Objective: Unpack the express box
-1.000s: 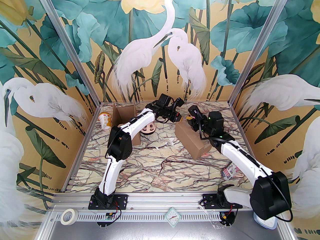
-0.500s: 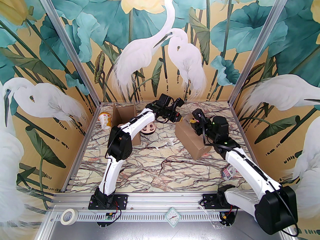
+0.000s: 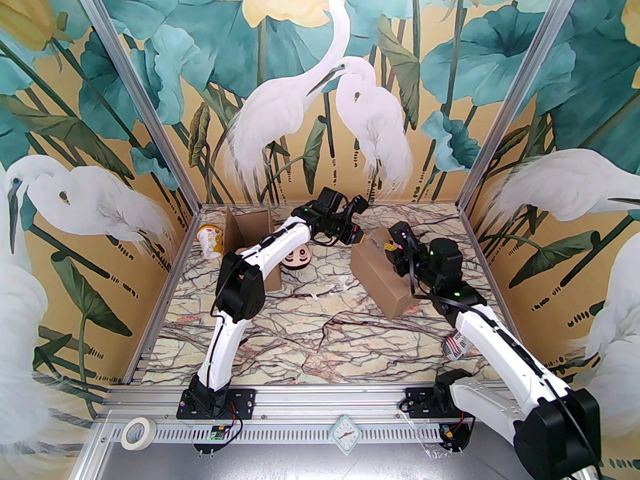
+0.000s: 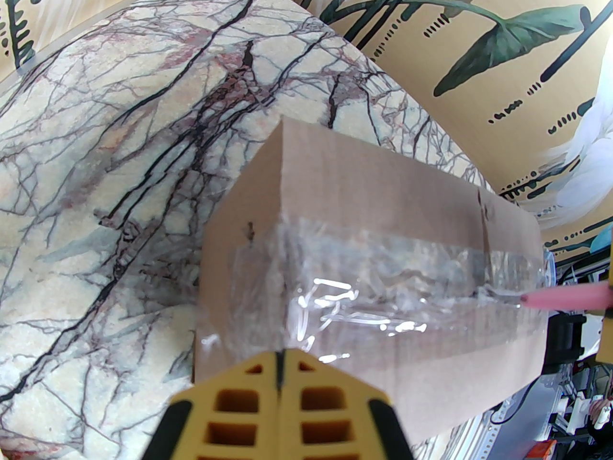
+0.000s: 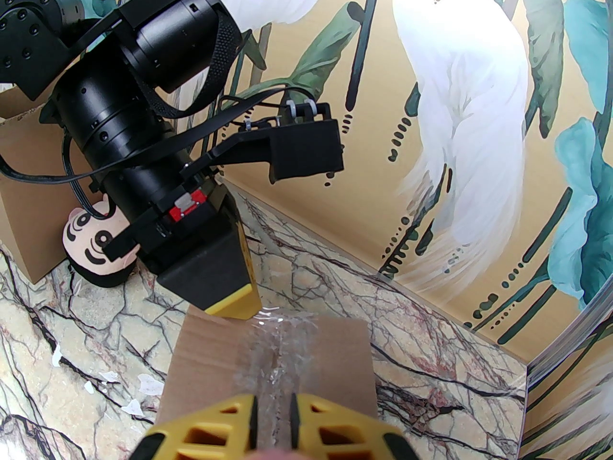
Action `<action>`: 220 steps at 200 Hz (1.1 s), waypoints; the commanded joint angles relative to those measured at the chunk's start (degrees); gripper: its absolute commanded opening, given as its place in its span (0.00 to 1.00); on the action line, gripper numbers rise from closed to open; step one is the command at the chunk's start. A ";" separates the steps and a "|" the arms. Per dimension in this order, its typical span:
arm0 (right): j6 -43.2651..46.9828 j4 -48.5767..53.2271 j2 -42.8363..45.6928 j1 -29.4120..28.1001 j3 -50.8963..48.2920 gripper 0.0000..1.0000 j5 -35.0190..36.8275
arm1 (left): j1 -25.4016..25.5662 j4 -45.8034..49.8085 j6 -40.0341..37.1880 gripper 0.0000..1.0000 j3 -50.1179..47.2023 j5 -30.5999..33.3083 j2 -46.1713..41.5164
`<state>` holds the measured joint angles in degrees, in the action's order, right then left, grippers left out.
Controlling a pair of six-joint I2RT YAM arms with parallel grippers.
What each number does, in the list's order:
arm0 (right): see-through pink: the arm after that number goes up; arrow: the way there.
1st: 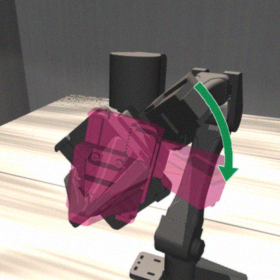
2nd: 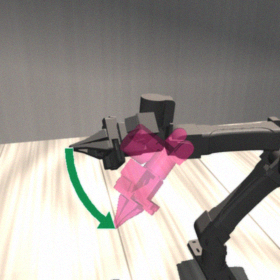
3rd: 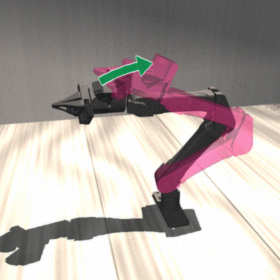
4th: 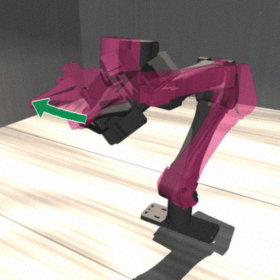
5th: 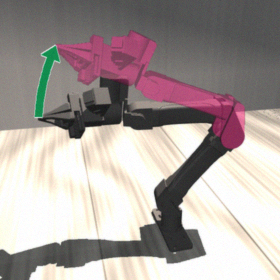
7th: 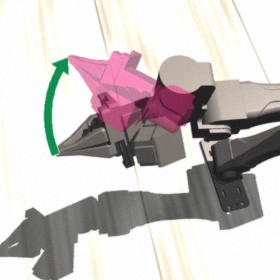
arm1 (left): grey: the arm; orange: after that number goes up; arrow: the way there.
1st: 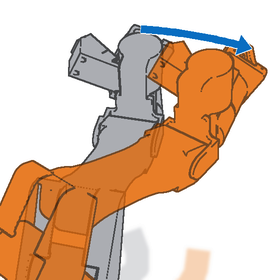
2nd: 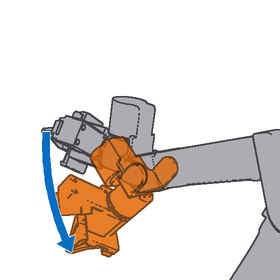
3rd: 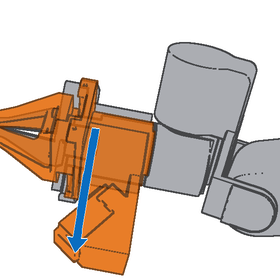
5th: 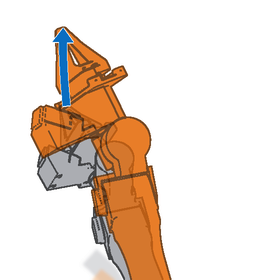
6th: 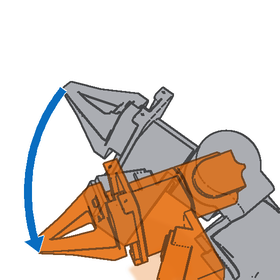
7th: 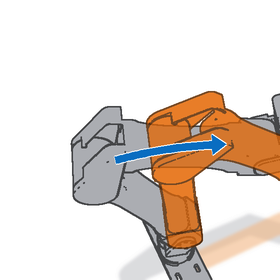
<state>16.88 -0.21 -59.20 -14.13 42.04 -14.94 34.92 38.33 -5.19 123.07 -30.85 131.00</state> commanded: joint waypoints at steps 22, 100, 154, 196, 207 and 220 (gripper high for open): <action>-3.20 9.30 3.34 0.33 -2.44 0.00 1.52 | -1.59 9.05 0.84 0.00 -2.23 9.74 6.42; -4.99 13.27 6.92 0.33 -3.46 0.00 2.63 | -1.79 8.65 1.71 0.00 -2.93 11.06 5.60; -6.24 10.18 3.59 0.33 -2.33 0.00 -0.27 | -2.72 4.75 2.85 0.00 -10.27 11.86 -0.87; -6.94 6.64 -0.89 0.16 -0.34 0.00 -3.25 | -3.45 2.25 3.93 0.00 -17.24 13.16 -6.04; -7.12 5.36 -2.09 0.07 0.21 0.00 -3.79 | -3.76 1.08 4.33 0.00 -19.56 13.64 -7.70; -7.07 4.30 -3.91 -0.03 1.14 0.00 -4.64 | -4.36 0.16 4.73 0.00 -21.81 13.94 -9.42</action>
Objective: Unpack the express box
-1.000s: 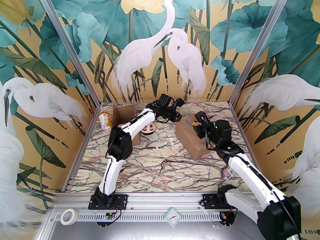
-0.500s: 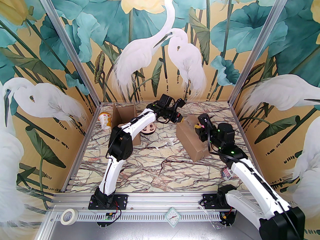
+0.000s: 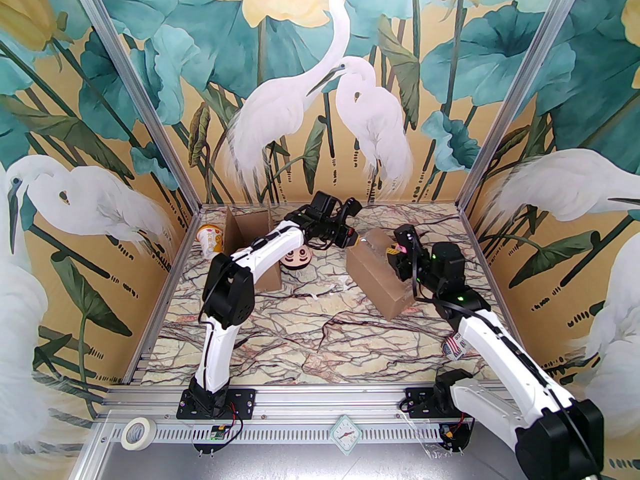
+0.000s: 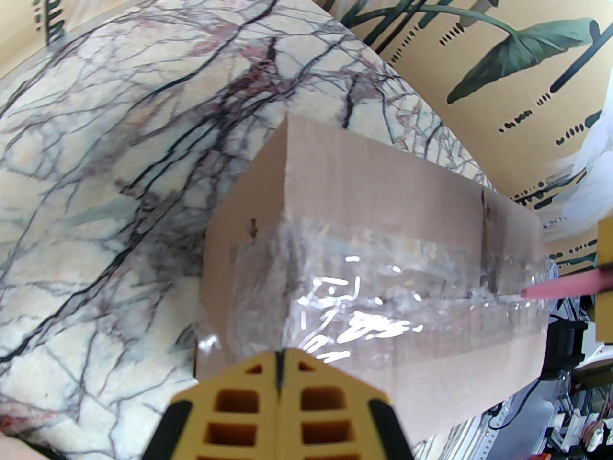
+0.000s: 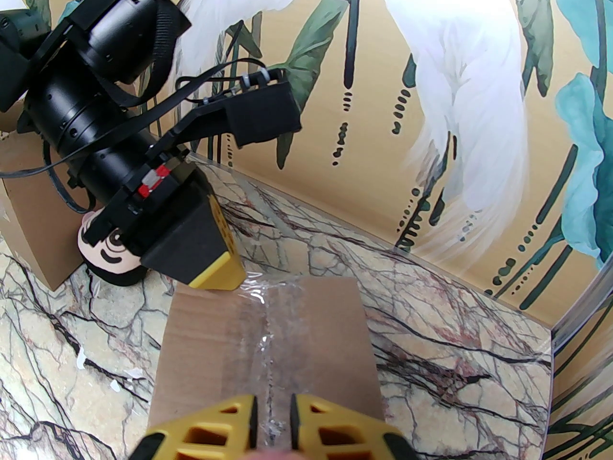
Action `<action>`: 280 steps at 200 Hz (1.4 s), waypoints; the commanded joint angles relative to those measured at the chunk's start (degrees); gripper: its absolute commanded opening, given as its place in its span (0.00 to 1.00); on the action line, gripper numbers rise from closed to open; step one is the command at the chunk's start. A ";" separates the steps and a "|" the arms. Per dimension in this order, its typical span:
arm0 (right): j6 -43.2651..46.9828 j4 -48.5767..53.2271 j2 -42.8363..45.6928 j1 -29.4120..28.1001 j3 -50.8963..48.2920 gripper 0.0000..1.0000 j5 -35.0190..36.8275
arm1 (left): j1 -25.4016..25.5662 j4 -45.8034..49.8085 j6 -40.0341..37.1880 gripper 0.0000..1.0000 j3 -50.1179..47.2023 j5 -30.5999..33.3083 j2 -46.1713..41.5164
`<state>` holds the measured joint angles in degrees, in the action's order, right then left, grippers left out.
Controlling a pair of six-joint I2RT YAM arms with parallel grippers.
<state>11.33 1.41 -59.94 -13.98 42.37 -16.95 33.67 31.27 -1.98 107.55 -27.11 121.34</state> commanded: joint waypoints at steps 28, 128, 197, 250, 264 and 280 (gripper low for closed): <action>-0.97 1.11 -7.06 -0.85 3.23 0.00 -4.42 | -4.26 6.42 1.81 0.00 -9.61 11.02 -2.59; 0.28 2.60 -6.34 -1.23 2.92 0.00 -3.53 | -6.17 9.25 2.58 0.00 -5.86 12.36 0.48; -3.19 6.24 -2.15 -1.01 0.60 0.00 -6.16 | -6.25 9.08 4.08 0.00 -5.13 12.14 1.18; -4.58 8.12 -1.39 -0.27 0.00 0.00 -7.52 | -6.20 9.94 4.27 0.00 -4.45 13.19 1.43; -4.57 8.84 -0.66 0.03 -0.14 0.00 -7.57 | -6.20 10.04 4.26 0.00 -4.37 13.40 1.44; -4.61 9.49 0.35 0.57 -0.44 0.00 -7.76 | -6.25 10.22 4.20 0.00 -4.36 13.55 1.45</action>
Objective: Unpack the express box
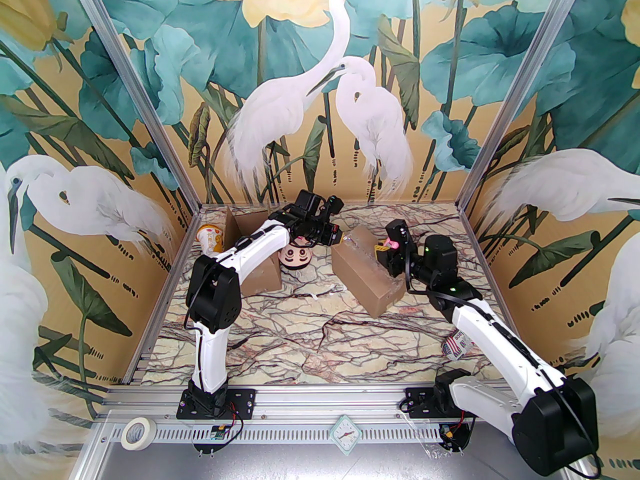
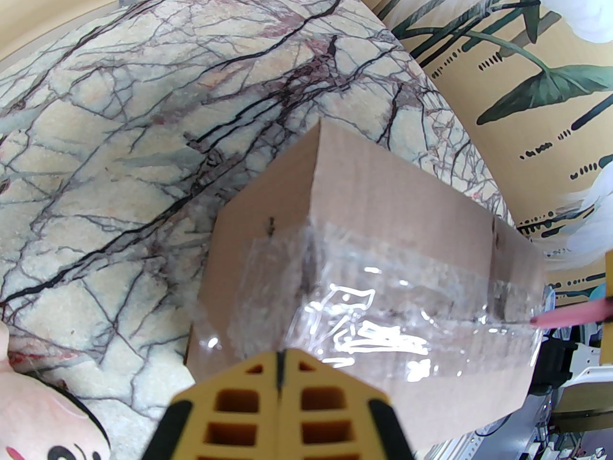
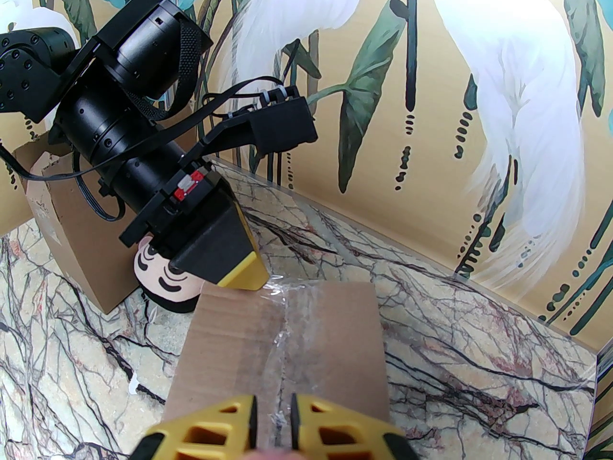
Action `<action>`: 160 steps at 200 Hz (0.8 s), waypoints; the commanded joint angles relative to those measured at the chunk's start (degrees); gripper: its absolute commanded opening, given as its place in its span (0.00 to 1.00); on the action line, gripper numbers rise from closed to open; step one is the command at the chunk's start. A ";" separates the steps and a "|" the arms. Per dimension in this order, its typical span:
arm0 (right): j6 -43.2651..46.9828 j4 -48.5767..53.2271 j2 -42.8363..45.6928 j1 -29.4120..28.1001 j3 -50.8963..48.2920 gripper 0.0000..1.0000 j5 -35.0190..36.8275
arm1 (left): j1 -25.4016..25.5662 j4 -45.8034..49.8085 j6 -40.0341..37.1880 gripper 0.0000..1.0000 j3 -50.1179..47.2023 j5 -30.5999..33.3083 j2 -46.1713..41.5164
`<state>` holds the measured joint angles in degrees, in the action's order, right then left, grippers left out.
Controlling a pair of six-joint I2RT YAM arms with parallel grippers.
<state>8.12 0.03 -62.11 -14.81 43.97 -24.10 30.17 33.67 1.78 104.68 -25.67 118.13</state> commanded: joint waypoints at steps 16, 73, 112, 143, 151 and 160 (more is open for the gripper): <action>-1.61 11.43 3.47 1.71 -2.44 0.00 -1.13 | -2.75 7.90 0.49 0.00 -1.48 12.12 4.69; -2.48 12.94 5.17 2.31 -3.01 0.00 -2.30 | -2.75 8.25 0.85 0.00 -1.83 13.17 4.09; -5.42 8.28 3.41 3.12 -2.37 0.00 -1.72 | -2.75 7.67 2.07 0.00 -4.39 14.36 1.36; -8.76 3.58 -0.19 3.08 0.03 0.00 -4.08 | -2.75 6.56 3.23 0.00 -6.51 12.93 -0.43; -9.80 2.17 -0.95 3.11 0.68 0.00 -4.37 | -2.67 6.20 3.46 0.00 -6.68 12.32 -0.53; -10.69 0.79 -1.53 3.10 1.22 0.00 -4.47 | -2.59 5.95 3.56 0.00 -6.60 11.90 -0.53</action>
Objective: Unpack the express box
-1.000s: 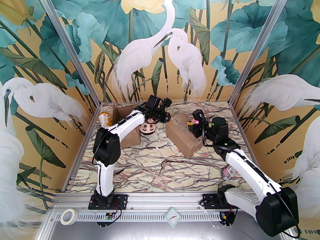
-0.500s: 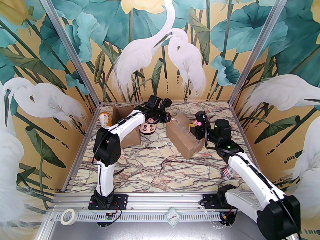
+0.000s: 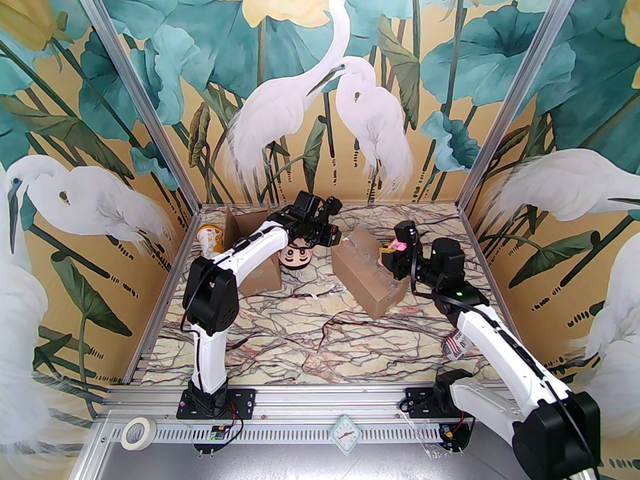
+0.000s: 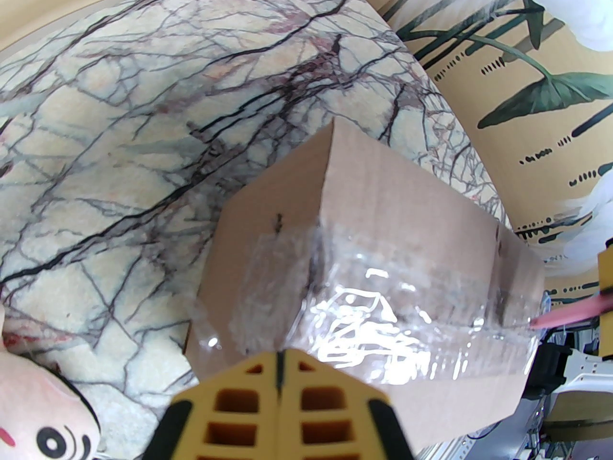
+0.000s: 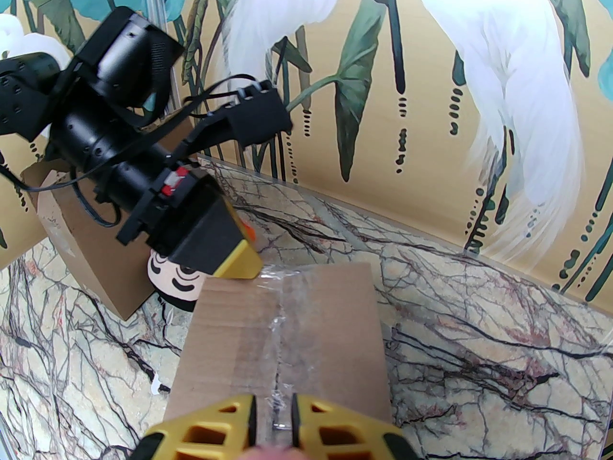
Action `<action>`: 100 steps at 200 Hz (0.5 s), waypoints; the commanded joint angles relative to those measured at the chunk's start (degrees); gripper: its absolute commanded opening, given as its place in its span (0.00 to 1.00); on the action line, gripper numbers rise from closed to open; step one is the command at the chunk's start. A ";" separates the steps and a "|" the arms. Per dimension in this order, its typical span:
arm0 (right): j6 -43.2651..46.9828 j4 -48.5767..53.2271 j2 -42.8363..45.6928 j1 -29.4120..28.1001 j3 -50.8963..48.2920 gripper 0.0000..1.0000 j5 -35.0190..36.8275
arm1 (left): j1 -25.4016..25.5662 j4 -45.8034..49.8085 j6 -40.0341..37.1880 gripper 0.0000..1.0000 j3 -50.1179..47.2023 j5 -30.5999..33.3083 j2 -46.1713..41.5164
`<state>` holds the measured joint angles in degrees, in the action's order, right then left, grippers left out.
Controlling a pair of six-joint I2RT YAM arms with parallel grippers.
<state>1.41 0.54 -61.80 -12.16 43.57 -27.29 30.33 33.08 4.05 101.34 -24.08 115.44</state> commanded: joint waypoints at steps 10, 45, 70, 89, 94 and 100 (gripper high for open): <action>-5.22 -1.40 -2.08 0.48 1.87 0.00 -1.11 | -2.49 6.39 1.17 0.00 -2.78 9.85 2.41; -7.88 -5.86 -1.65 0.07 2.01 0.00 1.23 | -1.68 7.81 0.02 0.00 0.19 9.36 4.12; -8.86 -8.71 -0.57 0.02 1.57 0.00 5.05 | -1.50 8.15 -0.55 0.00 0.83 9.23 4.83; -8.93 -9.89 -0.18 -0.05 1.34 0.00 6.05 | -1.32 8.48 -0.87 0.00 0.88 9.22 5.19; -8.82 -10.06 -0.24 -0.14 1.18 0.00 6.23 | -1.28 8.58 -0.97 0.00 0.96 9.28 5.22; -8.73 -10.12 -0.17 -0.14 0.98 0.00 6.21 | -1.24 8.67 -1.02 0.00 0.96 9.32 5.31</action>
<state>-6.24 -6.22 -63.42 -12.10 44.34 -23.44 30.11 33.65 4.27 103.28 -20.78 116.42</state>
